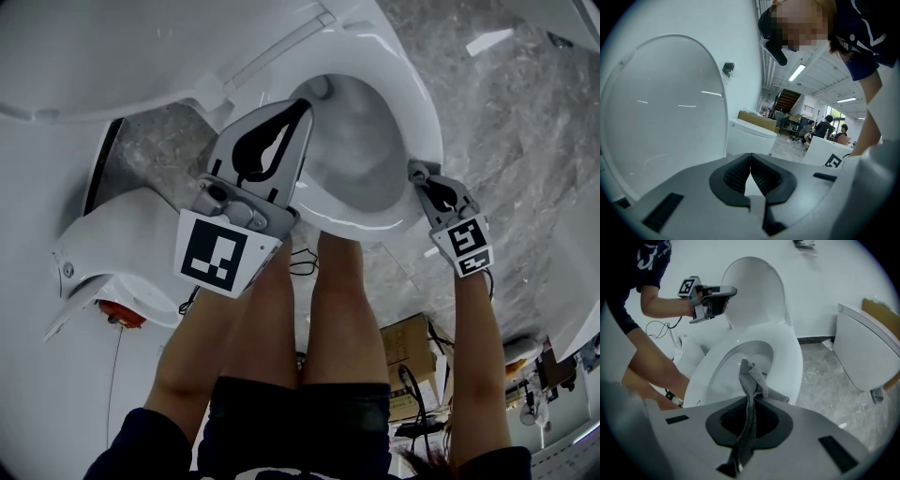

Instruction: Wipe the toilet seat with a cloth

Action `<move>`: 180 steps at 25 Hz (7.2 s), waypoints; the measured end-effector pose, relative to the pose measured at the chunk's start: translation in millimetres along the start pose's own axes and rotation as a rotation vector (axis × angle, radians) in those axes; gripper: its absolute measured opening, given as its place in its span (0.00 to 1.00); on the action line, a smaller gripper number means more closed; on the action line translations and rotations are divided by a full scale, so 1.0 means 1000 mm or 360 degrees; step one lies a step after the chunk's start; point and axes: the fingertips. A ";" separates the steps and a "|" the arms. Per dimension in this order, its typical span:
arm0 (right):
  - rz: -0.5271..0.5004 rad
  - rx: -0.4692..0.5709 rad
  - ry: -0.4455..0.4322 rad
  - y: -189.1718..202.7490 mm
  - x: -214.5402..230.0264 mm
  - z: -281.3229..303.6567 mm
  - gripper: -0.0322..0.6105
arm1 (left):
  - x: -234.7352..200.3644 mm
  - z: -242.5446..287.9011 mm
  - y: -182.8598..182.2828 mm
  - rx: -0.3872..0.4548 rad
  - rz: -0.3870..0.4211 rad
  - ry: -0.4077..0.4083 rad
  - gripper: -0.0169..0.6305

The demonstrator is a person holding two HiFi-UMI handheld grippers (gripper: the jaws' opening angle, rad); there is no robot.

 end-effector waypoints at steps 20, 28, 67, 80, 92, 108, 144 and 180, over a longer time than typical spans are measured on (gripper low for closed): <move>-0.0584 -0.0457 -0.0311 -0.016 -0.006 0.022 0.09 | -0.010 -0.025 0.002 0.0027 -0.0035 -0.0062 0.06; -0.0748 -0.0643 -0.0299 -0.027 -0.001 0.043 0.09 | -0.019 -0.036 0.001 0.0040 -0.0042 -0.0098 0.06; -0.1039 -0.0480 -0.0078 -0.107 0.035 0.069 0.09 | -0.050 -0.049 0.005 0.0037 -0.0090 -0.0173 0.06; -0.0801 0.0031 -0.0044 -0.190 0.063 0.077 0.09 | -0.050 -0.045 0.006 0.0034 -0.0089 -0.0150 0.06; -0.0409 0.0050 -0.0027 -0.114 0.050 0.043 0.09 | -0.049 -0.041 0.007 0.0046 -0.0102 -0.0141 0.06; -0.0200 0.0295 0.0154 -0.194 0.077 0.073 0.09 | -0.052 -0.044 0.005 0.0056 -0.0120 -0.0147 0.06; -0.0121 0.0336 0.0454 -0.229 0.036 0.119 0.09 | -0.085 -0.093 0.010 0.0076 -0.0130 -0.0298 0.06; 0.0197 0.1385 0.0505 -0.283 -0.077 -0.096 0.09 | -0.097 -0.117 -0.062 0.0225 0.0066 -0.0403 0.06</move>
Point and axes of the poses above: the fingertips, and each gripper's own axes: z forward along the fingers, x to its right, y out of its underside, and after that the axes turned 4 degrees about z, right-handed
